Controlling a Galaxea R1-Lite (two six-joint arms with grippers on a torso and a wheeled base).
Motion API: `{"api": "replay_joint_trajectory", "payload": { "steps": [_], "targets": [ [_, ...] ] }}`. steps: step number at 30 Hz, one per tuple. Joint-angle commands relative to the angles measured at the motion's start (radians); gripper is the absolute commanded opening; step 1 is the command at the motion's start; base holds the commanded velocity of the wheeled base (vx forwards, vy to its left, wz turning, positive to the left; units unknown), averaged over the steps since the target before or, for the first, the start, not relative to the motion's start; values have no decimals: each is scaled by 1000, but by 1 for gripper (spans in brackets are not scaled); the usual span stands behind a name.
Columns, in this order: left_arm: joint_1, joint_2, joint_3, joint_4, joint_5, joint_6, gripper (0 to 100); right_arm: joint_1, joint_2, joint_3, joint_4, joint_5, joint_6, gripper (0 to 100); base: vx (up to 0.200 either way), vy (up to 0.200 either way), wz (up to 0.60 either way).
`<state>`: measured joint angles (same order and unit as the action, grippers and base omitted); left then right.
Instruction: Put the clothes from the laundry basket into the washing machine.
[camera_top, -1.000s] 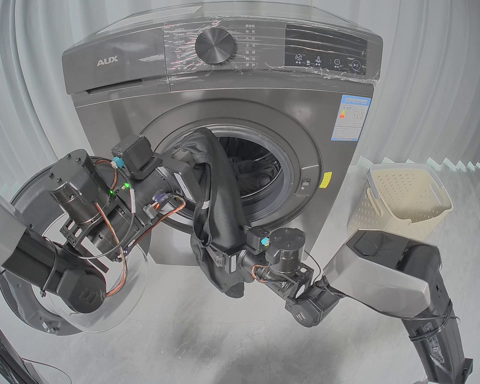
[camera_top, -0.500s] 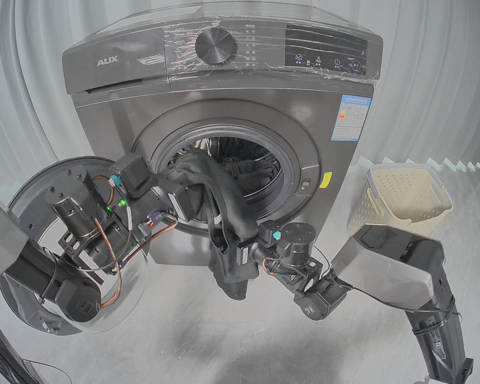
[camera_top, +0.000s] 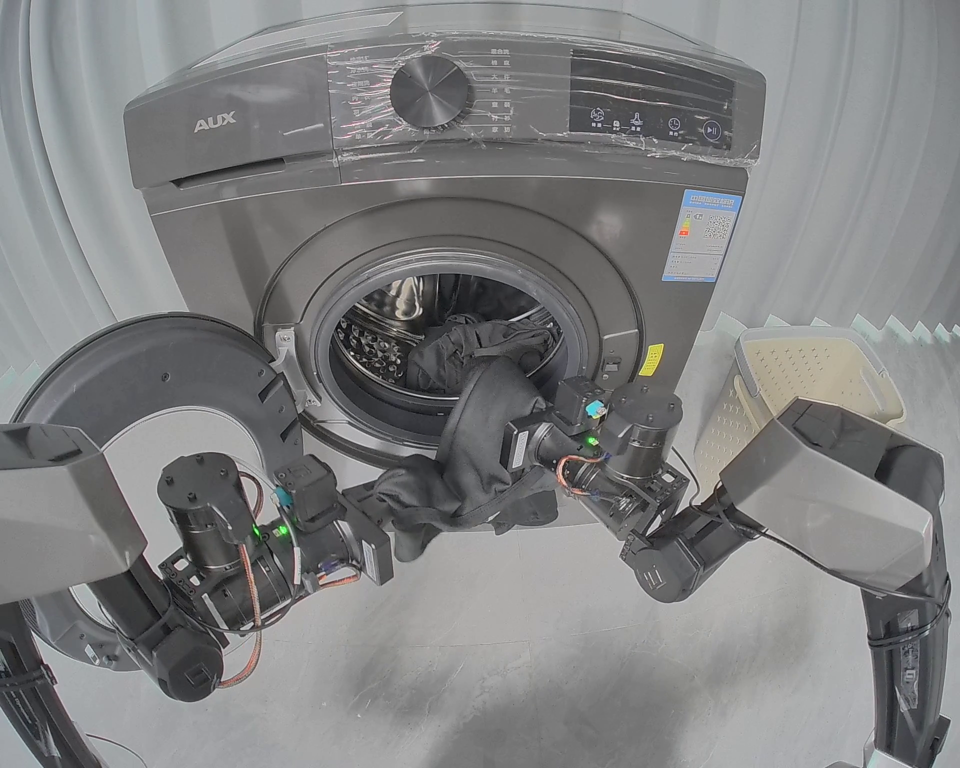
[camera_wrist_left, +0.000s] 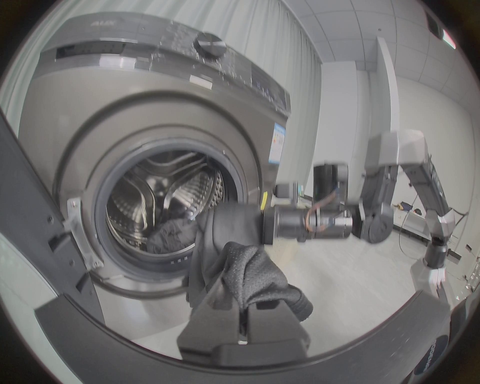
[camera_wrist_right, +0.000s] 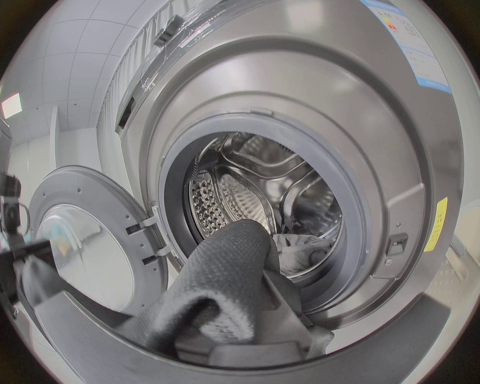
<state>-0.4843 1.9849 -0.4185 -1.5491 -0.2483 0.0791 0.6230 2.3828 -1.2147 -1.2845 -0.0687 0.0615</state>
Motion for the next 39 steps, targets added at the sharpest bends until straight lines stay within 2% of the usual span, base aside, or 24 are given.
{"api": "replay_joint_trajectory", "payload": {
  "steps": [1, 2, 6, 9, 15, 16, 18, 21, 25, 27, 30, 31, 34, 39],
  "targets": [
    [3, 89, 23, -5, -2, 10, 0, 3, -43, 6, -4, -2, 1, 0, 0, 0, 0],
    [3, 88, 23, -5, -2, 10, 100, 0, -43, 7, -6, -3, 0, 0, 0, 0, 0],
    [3, 74, 44, -5, -3, -1, 100, -17, -48, 7, -4, -3, 0, 0, 0, 0, 0],
    [3, 52, 115, -5, -5, 7, 100, -55, -63, 7, 1, -3, -2, 0, 0, 0, 0],
    [3, 31, 170, -5, -42, 16, 100, -77, -89, 9, -4, -3, -3, 0, 0, 0, 0],
    [3, 18, 191, -3, -60, 33, 100, -80, -105, 9, -1, -3, -3, 0, 0, 0, 0],
    [9, 14, 210, -3, -92, 47, 100, -78, -119, 17, -6, -3, -3, 0, 0, 0, 0],
    [24, 17, 204, -3, -135, 51, 100, -66, -132, 46, -12, -2, -3, 0, 0, 0, 0],
    [21, 34, 149, -2, -131, 45, 100, -48, -140, 63, -15, 0, 0, 0, 0, 0, 0],
    [21, 61, 73, -2, -86, 37, 100, -26, -148, 87, -33, 7, -2, 0, 0, 0, 0],
    [19, 69, 9, -2, -55, 25, 100, 0, -162, 112, -36, 7, -2, 0, 0, 0, 0],
    [19, 81, -17, -2, -48, 11, 100, 12, -168, 122, -36, 7, -2, 0, 0, 0, 0],
    [19, 106, -66, -2, -46, -2, 100, 44, -180, 130, -36, 7, 0, 0, 0, 0, 0],
    [18, 150, -115, -2, -29, -4, 100, 92, -182, 130, -36, 6, 4, 0, 0, 0, 0]
  ]
}}
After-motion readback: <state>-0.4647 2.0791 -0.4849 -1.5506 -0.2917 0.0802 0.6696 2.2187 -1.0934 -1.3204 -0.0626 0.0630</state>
